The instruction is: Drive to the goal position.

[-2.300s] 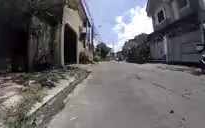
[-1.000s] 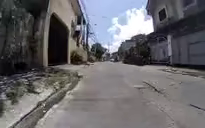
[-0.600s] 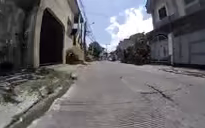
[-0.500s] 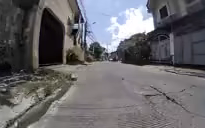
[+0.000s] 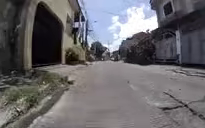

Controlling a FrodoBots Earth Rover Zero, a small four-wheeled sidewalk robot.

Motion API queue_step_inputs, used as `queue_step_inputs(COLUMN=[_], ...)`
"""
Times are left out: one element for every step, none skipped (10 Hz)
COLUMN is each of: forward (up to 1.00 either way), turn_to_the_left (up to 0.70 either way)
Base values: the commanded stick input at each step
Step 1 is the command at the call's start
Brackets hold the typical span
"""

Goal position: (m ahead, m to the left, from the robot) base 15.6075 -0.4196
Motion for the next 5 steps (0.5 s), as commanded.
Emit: queue_step_inputs(forward=[1.0, 1.0, 1.0, 1.0, 1.0], turn_to_the_left=[0.0, 0.0, 0.0, 0.0, 0.0])
